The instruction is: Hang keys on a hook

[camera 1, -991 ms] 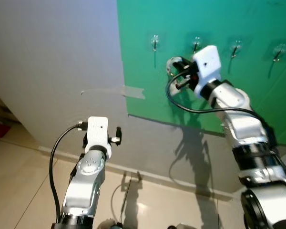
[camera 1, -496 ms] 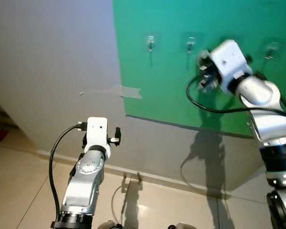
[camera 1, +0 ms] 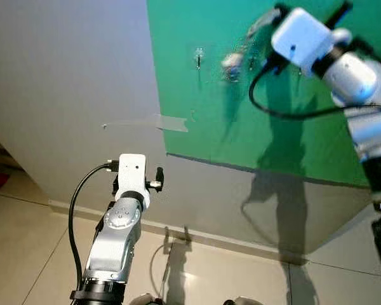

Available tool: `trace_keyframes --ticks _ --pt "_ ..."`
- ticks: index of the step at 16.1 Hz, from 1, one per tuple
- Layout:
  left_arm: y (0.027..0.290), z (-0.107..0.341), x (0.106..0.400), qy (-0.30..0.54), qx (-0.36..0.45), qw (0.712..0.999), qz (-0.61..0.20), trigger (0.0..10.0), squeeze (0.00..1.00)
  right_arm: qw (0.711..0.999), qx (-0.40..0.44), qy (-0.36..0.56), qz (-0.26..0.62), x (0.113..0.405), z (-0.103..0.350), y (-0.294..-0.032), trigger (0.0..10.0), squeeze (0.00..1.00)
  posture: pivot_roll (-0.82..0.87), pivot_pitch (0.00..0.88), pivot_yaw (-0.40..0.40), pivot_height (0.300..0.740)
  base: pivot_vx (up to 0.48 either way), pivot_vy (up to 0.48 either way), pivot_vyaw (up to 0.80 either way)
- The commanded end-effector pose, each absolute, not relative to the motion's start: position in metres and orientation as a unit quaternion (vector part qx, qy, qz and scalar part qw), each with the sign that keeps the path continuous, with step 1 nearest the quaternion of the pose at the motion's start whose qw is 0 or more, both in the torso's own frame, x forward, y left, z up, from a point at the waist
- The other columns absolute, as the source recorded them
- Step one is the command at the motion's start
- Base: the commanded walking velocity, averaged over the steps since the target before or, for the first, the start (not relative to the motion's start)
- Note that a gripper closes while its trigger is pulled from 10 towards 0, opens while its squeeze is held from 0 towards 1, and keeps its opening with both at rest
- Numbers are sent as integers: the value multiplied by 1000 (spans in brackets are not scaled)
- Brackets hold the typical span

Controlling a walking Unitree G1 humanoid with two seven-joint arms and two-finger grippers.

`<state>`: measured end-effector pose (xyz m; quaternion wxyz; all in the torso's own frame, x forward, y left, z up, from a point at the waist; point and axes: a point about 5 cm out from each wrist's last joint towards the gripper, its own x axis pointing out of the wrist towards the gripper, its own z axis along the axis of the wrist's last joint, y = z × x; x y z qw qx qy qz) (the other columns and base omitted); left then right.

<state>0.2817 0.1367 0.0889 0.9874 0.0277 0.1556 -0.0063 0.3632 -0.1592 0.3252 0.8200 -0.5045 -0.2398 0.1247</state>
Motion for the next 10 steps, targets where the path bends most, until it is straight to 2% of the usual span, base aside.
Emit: trace_keyframes --ticks 1,7,10 --pt "138 90 284 152 30 988 -7 10000 0 803 -522 -258 126 366 336 -152 0 0 -141 0 48 740 0 0 0" --pt "138 91 283 150 29 988 -2 10000 0 759 -558 -288 170 379 333 -120 0 0 -125 0 32 740 0 0 0" --pt "139 90 282 150 27 988 3 10000 0 762 -543 -287 205 381 318 -108 0 0 -111 0 22 740 0 0 0"
